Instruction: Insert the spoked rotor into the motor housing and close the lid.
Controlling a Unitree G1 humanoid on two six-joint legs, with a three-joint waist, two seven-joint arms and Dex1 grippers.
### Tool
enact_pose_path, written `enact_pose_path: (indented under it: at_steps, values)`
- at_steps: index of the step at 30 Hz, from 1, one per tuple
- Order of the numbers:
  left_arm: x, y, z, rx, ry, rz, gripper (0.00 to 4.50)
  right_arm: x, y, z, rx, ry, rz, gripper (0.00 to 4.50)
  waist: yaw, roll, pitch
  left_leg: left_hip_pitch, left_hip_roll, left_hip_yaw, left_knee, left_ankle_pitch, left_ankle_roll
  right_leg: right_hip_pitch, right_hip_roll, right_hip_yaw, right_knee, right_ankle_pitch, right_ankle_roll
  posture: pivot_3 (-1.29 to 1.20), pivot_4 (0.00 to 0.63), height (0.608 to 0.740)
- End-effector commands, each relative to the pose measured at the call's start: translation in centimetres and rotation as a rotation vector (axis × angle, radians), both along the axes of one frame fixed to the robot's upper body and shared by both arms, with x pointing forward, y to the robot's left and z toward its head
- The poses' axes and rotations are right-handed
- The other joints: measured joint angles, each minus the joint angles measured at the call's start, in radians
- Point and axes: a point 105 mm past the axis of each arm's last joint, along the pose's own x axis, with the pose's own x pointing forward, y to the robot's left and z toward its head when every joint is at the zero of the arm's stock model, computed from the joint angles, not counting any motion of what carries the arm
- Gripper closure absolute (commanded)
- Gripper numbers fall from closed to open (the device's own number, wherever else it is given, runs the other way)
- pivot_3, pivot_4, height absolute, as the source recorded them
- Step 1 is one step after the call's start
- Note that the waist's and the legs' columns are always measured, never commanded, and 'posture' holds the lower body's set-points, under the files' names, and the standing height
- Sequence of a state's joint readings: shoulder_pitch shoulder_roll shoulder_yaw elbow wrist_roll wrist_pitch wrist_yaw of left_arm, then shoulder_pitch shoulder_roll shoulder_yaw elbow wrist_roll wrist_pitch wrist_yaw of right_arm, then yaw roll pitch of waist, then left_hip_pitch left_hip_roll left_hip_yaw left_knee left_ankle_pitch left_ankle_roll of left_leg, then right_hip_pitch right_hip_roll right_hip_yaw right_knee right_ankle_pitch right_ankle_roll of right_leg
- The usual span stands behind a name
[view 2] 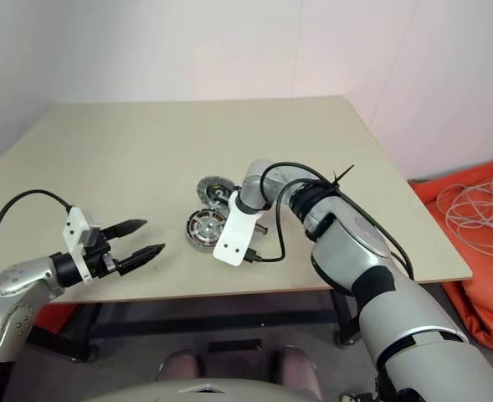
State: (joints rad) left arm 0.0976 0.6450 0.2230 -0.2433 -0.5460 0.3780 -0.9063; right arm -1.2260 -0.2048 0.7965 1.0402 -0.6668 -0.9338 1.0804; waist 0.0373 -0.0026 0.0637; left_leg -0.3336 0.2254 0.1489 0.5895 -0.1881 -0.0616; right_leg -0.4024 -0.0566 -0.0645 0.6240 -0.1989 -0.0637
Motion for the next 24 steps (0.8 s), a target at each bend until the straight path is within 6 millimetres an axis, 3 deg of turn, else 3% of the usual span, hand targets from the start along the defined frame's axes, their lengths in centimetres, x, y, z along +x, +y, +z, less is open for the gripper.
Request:
enact_pose_path:
  at_steps: [1,10,24]
  values:
    - [0.3,-0.4,1.0,0.008,-0.046,-0.008,0.0,-0.7,1.5,0.9,0.048,0.058,-0.031,4.5,0.0,0.0,0.0,0.0,0.0,0.0,0.0,0.0,0.0,0.0,0.0,0.0,0.0,0.0,0.0,0.0,0.0,0.74]
    - [0.7,0.4,1.1,0.023,-0.052,0.015,0.0,-3.3,2.1,2.4,0.103,0.409,-0.468,4.5,0.006,-0.001,0.0,-0.004,0.001,0.0,-0.004,0.0,0.0,0.0,0.001,0.0,-0.001,0.003,-0.007,0.0,0.0,0.74]
    - [1.1,1.2,1.1,0.043,-0.054,0.046,0.0,-1.7,3.7,3.3,0.286,0.645,-0.998,4.5,0.012,0.0,0.001,0.0,0.0,-0.001,-0.004,0.0,-0.001,-0.001,0.001,0.0,-0.001,-0.001,-0.001,0.0,0.0,0.74]
